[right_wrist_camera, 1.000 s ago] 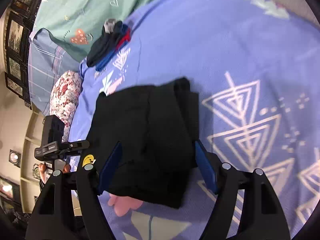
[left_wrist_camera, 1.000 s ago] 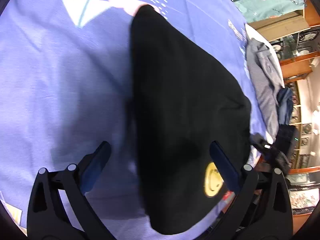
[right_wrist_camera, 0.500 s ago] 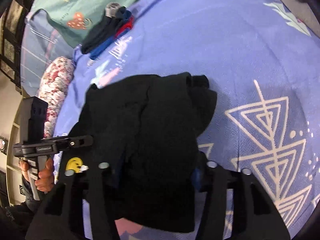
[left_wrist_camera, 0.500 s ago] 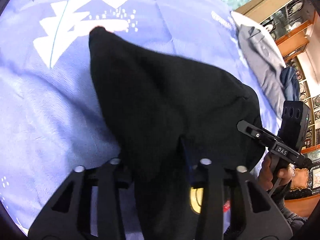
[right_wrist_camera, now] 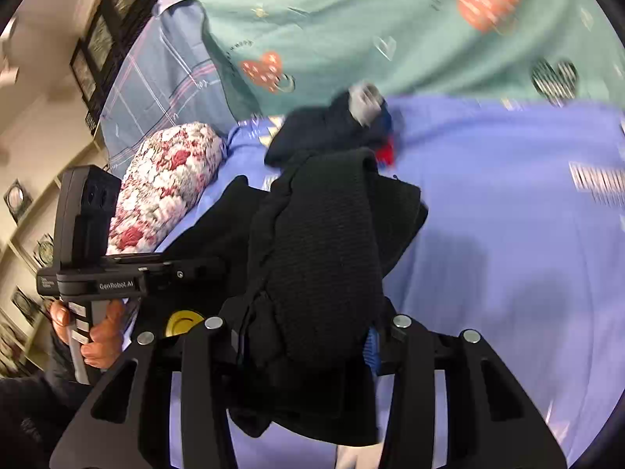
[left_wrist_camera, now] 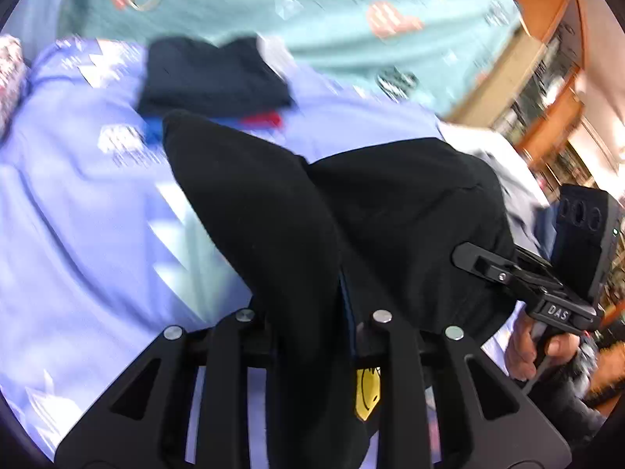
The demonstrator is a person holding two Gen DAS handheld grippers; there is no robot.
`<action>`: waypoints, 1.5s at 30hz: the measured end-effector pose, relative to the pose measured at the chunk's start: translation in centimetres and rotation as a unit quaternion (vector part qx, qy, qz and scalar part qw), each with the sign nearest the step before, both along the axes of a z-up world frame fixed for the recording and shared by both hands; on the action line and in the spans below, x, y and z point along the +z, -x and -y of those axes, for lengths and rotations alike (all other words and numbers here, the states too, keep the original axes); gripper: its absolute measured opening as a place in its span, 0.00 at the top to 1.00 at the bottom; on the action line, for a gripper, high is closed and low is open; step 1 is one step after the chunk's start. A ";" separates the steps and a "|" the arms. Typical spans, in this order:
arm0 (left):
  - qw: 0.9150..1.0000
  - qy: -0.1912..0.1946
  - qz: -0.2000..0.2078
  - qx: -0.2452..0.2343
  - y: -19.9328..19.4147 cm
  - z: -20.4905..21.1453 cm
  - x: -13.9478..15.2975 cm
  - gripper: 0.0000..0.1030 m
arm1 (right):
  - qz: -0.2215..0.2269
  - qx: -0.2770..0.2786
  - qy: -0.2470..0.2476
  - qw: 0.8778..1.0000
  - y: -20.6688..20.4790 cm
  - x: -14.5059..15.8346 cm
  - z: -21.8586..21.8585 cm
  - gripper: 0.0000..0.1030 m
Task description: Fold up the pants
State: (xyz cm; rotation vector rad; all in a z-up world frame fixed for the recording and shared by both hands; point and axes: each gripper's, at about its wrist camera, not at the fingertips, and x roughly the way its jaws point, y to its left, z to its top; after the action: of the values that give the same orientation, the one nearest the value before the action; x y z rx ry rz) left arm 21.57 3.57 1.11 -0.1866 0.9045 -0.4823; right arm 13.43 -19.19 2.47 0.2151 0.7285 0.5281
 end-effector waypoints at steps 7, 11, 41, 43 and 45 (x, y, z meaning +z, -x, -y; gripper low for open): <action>0.995 -0.029 -0.035 0.088 -8.7 -4.8 -4.9 0.78 | -0.051 -0.012 0.012 0.999 -11.3 -4.8 -3.3 0.52; 0.992 -0.029 -0.078 0.100 -9.5 -7.9 -9.2 0.64 | -0.148 -0.037 0.028 0.988 -13.4 -10.8 -4.5 0.44; 0.964 -0.170 0.075 0.190 9.3 -2.2 -4.0 0.02 | 0.027 -0.158 0.189 0.969 3.6 -5.9 -3.8 0.14; 0.966 -0.163 0.069 0.188 9.9 -1.8 -4.2 0.02 | 0.029 -0.158 0.184 0.970 4.2 -6.2 -3.9 0.13; 0.965 -0.168 0.073 0.187 10.8 -1.3 -4.2 0.02 | 0.021 -0.155 0.176 0.972 4.7 -6.5 -3.8 0.13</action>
State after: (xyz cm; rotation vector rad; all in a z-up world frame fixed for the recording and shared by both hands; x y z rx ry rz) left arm 10.82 4.90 -3.13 -0.0083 0.7700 0.0121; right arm 8.77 -15.37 -3.99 -0.0156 0.7188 0.1006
